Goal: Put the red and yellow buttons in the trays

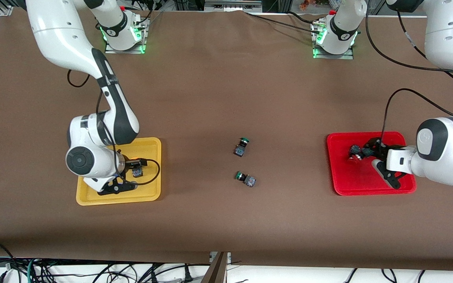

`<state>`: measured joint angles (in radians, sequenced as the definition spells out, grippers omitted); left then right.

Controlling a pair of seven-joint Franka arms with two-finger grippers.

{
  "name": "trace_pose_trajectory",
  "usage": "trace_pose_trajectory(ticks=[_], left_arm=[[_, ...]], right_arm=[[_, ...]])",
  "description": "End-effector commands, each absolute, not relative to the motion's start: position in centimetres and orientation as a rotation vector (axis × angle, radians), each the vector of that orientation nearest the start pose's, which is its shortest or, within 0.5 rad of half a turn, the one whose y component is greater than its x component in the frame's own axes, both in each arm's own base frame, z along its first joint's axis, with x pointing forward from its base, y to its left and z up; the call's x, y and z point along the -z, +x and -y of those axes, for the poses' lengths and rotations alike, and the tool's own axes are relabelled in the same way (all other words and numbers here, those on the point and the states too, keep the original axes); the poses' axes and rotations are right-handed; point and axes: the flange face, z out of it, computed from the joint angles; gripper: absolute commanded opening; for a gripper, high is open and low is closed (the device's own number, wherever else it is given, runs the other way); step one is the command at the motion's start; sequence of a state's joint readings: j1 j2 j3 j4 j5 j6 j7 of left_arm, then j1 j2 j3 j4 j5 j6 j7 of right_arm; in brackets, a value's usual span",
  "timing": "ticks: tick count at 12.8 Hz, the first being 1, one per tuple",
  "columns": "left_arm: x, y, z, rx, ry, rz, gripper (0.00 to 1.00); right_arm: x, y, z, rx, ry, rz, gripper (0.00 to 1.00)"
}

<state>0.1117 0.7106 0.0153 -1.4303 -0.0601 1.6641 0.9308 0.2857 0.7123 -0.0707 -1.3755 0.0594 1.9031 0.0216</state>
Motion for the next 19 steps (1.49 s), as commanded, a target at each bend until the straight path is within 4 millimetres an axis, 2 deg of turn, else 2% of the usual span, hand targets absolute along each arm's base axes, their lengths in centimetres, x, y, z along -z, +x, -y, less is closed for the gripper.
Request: trace_pose_trajectory(ticks=[1, 2, 3, 5, 6, 8, 9, 10, 11, 12, 13, 14, 15, 16, 17, 18, 19], left_arm=[[-24.7, 67.4, -6.4, -0.589, -2.922, -1.492, 1.0], [-25.9, 67.7, -5.1, -0.562, -2.902, -1.516, 1.0], [-28.3, 68.0, -2.8, -0.521, -2.872, -1.538, 1.0], [-33.1, 67.6, 0.7, -0.506, -2.875, -1.446, 1.0], [-36.2, 66.9, 1.5, -0.512, -2.891, -1.307, 1.0], [-43.0, 65.2, 2.5, -0.469, -2.957, -0.989, 1.0], [-46.1, 64.2, 4.0, -0.456, -2.973, -0.873, 1.0], [-49.3, 63.7, 5.5, -0.404, -2.944, -0.796, 1.0], [-51.5, 63.5, 6.4, -0.388, -2.914, -0.759, 1.0], [-53.6, 63.3, 6.1, -0.381, -2.918, -0.731, 1.0], [-56.2, 62.4, 5.9, -0.284, -2.953, -0.662, 1.0], [-57.9, 61.1, 5.5, -0.19, -3.017, -0.452, 1.0], [-58.5, 59.9, 4.6, -0.092, -3.078, -0.222, 1.0], [-58.0, 57.7, 3.1, -0.025, -3.114, -0.034, 1.0], [-57.7, 55.8, 2.2, 0.058, -3.124, 0.002, 1.0], [-58.2, 53.9, 2.7, 0.094, -3.122, -0.022, 1.0], [-58.7, 53.1, 3.8, 0.1, -3.111, -0.046, 1.0]], right_arm=[[-34.4, 67.7, -14.8, -0.326, -3.131, 0.317, 1.0], [-36.3, 67.5, -13.7, -0.338, -3.128, 0.351, 1.0], [-39.0, 67.6, -12.8, -0.328, -3.129, 0.4, 1.0], [-42.3, 66.9, -10.5, -0.415, -3.123, 0.415, 1.0], [-44.9, 66.2, -9.5, -0.422, -3.125, 0.388, 1.0], [-49.0, 64.5, -8.0, -0.449, -3.121, 0.332, 1.0], [-51.0, 63.5, -7.4, -0.458, -3.112, 0.316, 1.0], [-53.2, 62.5, -6.7, -0.452, -3.112, 0.303, 1.0], [-54.8, 61.2, -6.6, -0.478, -3.098, 0.309, 1.0], [-57.0, 60.0, -7.0, -0.436, -3.092, 0.333, 1.0], [-58.8, 59.0, -7.0, -0.406, -3.114, 0.363, 1.0], [-60.4, 57.8, -6.3, -0.391, -3.129, 0.379, 1.0], [-62.2, 56.8, -6.0, -0.341, -3.13, 0.378, 1.0], [-64.3, 55.7, -5.8, -0.273, -3.133, 0.379, 1.0], [-65.9, 54.4, -5.8, -0.231, -3.133, 0.379, 1.0], [-66.7, 53.1, -5.4, -0.221, -3.13, 0.377, 1.0], [-66.9, 52.2, -5.0, -0.22, -3.142, 0.369, 1.0]])
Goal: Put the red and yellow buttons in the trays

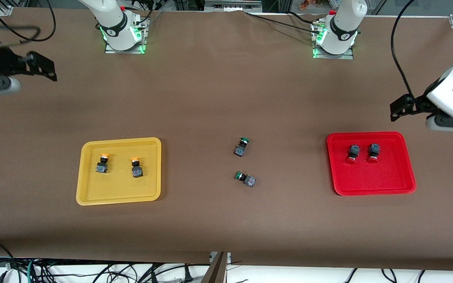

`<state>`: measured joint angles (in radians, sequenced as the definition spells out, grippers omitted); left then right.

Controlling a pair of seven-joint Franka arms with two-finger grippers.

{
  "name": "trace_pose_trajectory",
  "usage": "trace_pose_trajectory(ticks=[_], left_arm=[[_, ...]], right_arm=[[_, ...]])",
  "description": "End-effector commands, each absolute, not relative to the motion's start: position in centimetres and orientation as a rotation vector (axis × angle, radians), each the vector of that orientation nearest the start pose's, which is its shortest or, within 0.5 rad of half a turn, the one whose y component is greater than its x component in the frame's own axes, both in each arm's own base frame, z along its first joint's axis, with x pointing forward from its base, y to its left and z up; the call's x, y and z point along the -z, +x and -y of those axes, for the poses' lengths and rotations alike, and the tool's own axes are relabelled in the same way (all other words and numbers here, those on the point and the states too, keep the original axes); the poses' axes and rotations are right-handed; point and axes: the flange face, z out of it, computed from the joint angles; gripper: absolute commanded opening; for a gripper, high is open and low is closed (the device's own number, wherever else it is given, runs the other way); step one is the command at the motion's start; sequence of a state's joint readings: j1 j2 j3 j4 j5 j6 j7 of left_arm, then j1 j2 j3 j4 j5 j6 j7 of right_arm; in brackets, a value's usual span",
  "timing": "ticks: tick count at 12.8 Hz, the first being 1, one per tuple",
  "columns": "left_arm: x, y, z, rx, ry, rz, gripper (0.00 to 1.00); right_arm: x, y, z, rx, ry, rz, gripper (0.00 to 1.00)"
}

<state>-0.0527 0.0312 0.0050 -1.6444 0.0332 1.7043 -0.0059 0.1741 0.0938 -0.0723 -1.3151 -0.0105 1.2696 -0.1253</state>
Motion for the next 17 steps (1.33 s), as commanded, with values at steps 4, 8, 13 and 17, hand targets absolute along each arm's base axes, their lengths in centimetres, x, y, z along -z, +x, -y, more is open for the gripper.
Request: trace_pose_trajectory(ticks=[4, 8, 13, 17], left_arm=[[-59.4, 53.9, 3.7, 0.0, -3.108, -0.048, 1.0], [-59.1, 54.5, 3.4, -0.026, -3.106, -0.061, 1.0], [-59.3, 54.6, 3.5, -0.024, -3.106, -0.087, 1.0], [-59.3, 54.4, 4.3, -0.086, -3.114, -0.097, 1.0]], right_arm=[[-66.7, 51.8, -5.3, -0.263, -3.156, 0.193, 1.0], [-65.5, 52.8, -5.2, -0.309, -3.153, 0.16, 1.0], [-65.0, 53.1, -5.3, -0.321, -3.162, 0.162, 1.0], [-65.0, 53.1, -5.2, -0.321, -3.158, 0.161, 1.0]])
